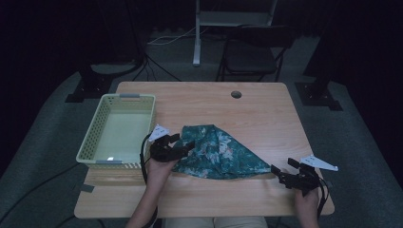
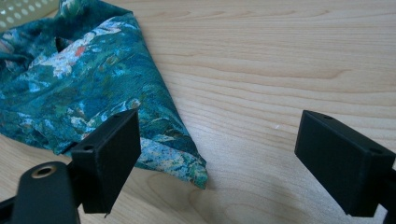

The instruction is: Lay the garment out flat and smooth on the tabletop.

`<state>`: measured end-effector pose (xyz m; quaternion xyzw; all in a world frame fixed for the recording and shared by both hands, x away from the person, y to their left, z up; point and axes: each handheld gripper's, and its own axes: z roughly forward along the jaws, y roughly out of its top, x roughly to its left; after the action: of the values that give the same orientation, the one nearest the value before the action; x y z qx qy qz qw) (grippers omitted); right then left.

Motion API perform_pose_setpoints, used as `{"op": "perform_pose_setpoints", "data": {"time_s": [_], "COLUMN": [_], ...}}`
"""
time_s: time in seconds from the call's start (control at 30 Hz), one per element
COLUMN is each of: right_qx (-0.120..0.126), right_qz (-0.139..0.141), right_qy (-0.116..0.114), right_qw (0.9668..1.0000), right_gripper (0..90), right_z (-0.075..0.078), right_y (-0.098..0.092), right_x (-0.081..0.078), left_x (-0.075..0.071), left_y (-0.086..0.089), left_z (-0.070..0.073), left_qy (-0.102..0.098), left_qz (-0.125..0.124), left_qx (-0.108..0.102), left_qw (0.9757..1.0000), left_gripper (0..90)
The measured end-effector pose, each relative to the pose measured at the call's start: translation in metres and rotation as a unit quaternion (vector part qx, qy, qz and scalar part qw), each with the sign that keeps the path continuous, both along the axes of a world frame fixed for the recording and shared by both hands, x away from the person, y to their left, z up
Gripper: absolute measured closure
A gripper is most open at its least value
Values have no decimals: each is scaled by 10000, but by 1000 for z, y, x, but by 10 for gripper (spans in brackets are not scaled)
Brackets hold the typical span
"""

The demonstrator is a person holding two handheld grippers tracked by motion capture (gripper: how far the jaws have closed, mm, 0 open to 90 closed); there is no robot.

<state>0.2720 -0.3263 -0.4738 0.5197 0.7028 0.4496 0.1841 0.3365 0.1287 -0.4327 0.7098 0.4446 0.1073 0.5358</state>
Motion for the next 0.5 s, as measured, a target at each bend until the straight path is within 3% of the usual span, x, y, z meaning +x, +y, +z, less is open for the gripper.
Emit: {"op": "perform_pose_setpoints", "data": {"time_s": [0.17, 0.2, 0.27, 0.5], "right_qx": [-65, -66, -59, -162], "right_qz": [59, 66, 124, 241], "right_qy": [3, 6, -23, 47], "right_qw": [10000, 10000, 9999, 9996], "right_gripper": [139, 139, 139, 138], "right_z": [1, 1, 2, 3], "right_y": [2, 2, 1, 4], "right_x": [0, 0, -1, 0], "left_x": [-14, -16, -25, -56], "left_y": [0, -1, -1, 16], "left_z": [-7, -8, -11, -21], "left_qy": [-246, -246, -350, -829], "left_qz": [-263, -241, -259, -431], "left_qx": [186, 255, 434, 273], "left_qw": [9992, 9991, 9981, 9952], "left_gripper": [188, 118, 99, 99]}}
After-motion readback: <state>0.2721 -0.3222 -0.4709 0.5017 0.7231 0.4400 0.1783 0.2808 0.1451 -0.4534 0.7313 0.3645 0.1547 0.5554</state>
